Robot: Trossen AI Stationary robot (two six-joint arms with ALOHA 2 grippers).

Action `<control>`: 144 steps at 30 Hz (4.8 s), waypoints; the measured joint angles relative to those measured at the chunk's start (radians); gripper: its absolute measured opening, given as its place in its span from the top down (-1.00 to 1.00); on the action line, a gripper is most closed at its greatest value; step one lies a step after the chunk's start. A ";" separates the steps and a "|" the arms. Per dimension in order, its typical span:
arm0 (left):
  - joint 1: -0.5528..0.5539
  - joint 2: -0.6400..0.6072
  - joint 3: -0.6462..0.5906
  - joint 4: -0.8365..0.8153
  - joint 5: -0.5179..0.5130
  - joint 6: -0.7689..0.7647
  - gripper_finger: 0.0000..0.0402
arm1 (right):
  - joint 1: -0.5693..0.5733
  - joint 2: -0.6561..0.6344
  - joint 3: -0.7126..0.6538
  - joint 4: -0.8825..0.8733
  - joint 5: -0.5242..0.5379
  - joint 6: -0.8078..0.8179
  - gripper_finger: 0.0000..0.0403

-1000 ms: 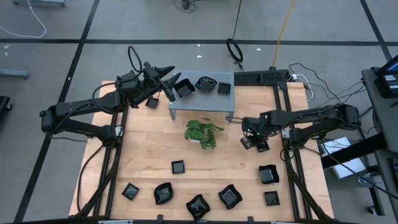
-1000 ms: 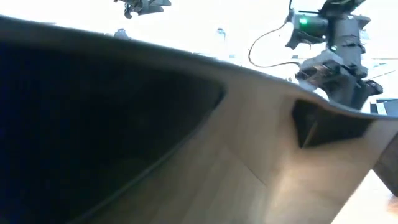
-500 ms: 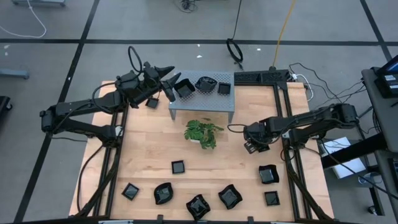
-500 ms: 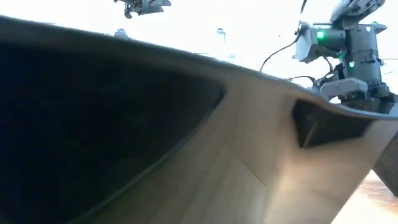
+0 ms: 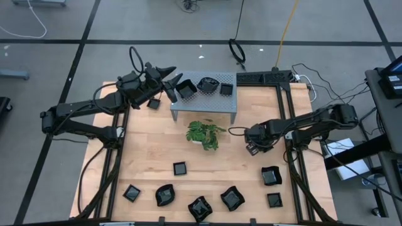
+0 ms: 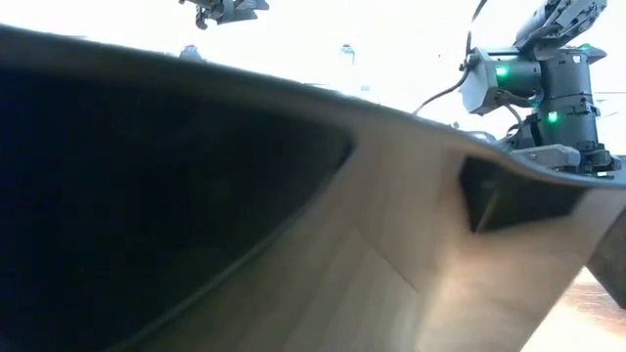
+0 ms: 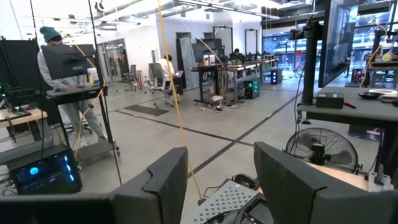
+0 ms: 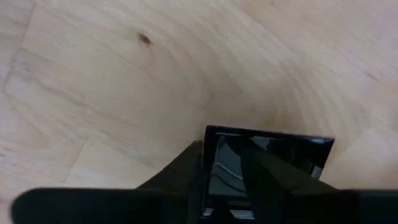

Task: Pick & Place Mini shaped plates
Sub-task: Stack the square plate on top of the square plate on the shelf, then stack the distorted square plate on top of the distorted square plate on the shelf

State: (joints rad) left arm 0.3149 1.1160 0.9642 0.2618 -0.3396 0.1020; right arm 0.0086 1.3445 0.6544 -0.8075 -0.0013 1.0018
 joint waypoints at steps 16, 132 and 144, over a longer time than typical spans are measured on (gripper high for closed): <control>0.000 0.000 0.000 0.000 0.000 0.028 0.07 | -0.007 -0.220 0.141 -0.241 0.036 -0.253 1.00; 0.000 0.000 0.000 -0.005 -0.003 0.019 0.07 | -0.049 -0.192 0.376 -0.292 -0.326 -0.658 0.58; 0.000 0.000 0.000 -0.005 -0.003 -0.089 0.07 | 0.179 -0.205 0.173 -0.293 -0.422 -0.671 0.40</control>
State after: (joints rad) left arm 0.3145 1.1156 0.9646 0.2573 -0.3428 0.0134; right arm 0.1880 1.1397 0.8273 -1.1007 -0.4229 0.3306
